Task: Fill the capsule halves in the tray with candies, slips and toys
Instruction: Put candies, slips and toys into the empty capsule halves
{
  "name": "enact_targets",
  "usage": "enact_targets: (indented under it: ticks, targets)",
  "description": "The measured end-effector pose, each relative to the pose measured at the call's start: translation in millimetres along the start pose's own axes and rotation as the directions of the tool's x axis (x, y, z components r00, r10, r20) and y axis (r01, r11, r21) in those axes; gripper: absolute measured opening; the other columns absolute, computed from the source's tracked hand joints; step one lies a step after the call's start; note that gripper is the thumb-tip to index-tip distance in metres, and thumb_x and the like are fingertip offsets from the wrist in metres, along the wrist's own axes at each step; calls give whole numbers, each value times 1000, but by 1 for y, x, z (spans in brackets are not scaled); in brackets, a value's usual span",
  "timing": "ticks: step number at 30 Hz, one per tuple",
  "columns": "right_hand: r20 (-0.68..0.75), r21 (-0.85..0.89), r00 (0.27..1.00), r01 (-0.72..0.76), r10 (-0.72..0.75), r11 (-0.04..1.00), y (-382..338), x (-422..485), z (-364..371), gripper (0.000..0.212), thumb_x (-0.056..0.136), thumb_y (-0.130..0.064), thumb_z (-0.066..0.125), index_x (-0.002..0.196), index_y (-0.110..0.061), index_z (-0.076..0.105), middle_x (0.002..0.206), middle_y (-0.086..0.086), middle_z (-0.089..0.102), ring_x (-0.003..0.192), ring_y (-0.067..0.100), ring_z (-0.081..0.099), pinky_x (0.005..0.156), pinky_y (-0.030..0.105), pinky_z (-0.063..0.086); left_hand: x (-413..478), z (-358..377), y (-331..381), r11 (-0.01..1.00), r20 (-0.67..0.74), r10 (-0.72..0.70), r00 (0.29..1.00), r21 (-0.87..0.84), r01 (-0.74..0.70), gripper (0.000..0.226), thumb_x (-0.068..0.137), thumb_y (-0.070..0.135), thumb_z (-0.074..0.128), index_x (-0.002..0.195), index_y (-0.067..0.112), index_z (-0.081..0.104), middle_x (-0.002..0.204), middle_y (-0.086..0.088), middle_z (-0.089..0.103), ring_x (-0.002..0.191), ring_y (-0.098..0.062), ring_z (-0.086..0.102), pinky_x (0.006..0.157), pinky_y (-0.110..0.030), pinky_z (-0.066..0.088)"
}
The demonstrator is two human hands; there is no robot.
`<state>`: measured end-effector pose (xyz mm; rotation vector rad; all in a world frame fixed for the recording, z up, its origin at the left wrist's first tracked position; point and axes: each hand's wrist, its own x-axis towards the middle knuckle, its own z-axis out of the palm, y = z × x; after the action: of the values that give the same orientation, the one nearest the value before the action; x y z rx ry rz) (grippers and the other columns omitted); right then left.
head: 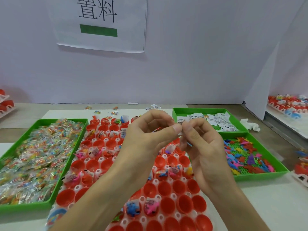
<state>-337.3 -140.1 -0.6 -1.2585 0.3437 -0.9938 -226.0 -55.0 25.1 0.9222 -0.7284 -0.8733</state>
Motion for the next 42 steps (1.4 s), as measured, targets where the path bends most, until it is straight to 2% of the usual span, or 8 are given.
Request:
enact_targets:
  ticks: [10,13,17,20,24,31,39,42]
  targets:
    - [51,-209,998,34,-24,977,1,5,-6,29,75,-41,82,79,-17,66,71,-1,59,59,14,54,61,26,50,4,-8,1,996,-82,-87,993,-12,86,21,60,4,77,78,13,69,78,-2,72,81,-19,75,71,-21,58]
    - [46,-327,989,148,-140,933,-10,16,-29,18,83,-43,75,80,-26,71,73,-3,66,59,10,58,60,21,52,5,-11,0,996,-159,-78,984,-44,72,21,58,0,76,72,13,68,83,-7,72,82,-20,75,70,-21,58]
    - [-97,-751,962,98,-255,653,-20,35,-91,13,90,-32,70,79,-27,72,72,-9,69,62,4,59,62,21,50,8,-16,4,995,-216,-70,974,-85,53,22,61,-4,73,72,12,64,83,-8,70,79,-20,75,71,-24,60]
    - [-127,-945,991,-134,44,298,-8,40,-122,9,87,-23,76,86,-31,72,84,-14,70,72,0,59,68,23,50,7,-14,6,995,-221,-92,971,-66,80,27,77,-14,68,71,11,63,95,-18,74,87,-26,77,71,-25,61]
    - [-73,-985,950,-115,303,125,3,40,-125,12,86,-31,77,94,-37,72,82,-18,62,66,-3,51,54,12,32,6,-12,7,996,-231,-84,969,-47,75,28,83,-15,64,71,11,62,106,-22,74,91,-29,77,72,-26,61]
    - [-76,-971,981,-114,181,209,6,40,-119,5,84,-31,79,81,-30,75,80,-12,70,70,1,61,59,19,39,5,-14,10,995,-191,-99,977,-43,93,31,80,-14,65,65,14,64,90,-13,72,88,-27,77,70,-28,61]
    - [-104,-944,994,-85,-44,319,4,42,-115,15,93,-29,68,80,-30,75,69,-23,65,66,-10,59,58,9,34,7,-16,10,994,-176,-103,979,-47,96,35,82,-15,65,64,15,65,85,-11,72,85,-27,77,68,-27,61]
    - [-59,-853,993,1,-98,522,-4,40,-103,14,90,-26,71,77,-30,75,68,-15,72,67,-6,65,61,10,44,7,-16,7,994,-188,-106,976,-21,104,38,82,-16,65,60,16,65,81,-9,73,83,-26,77,68,-28,61]
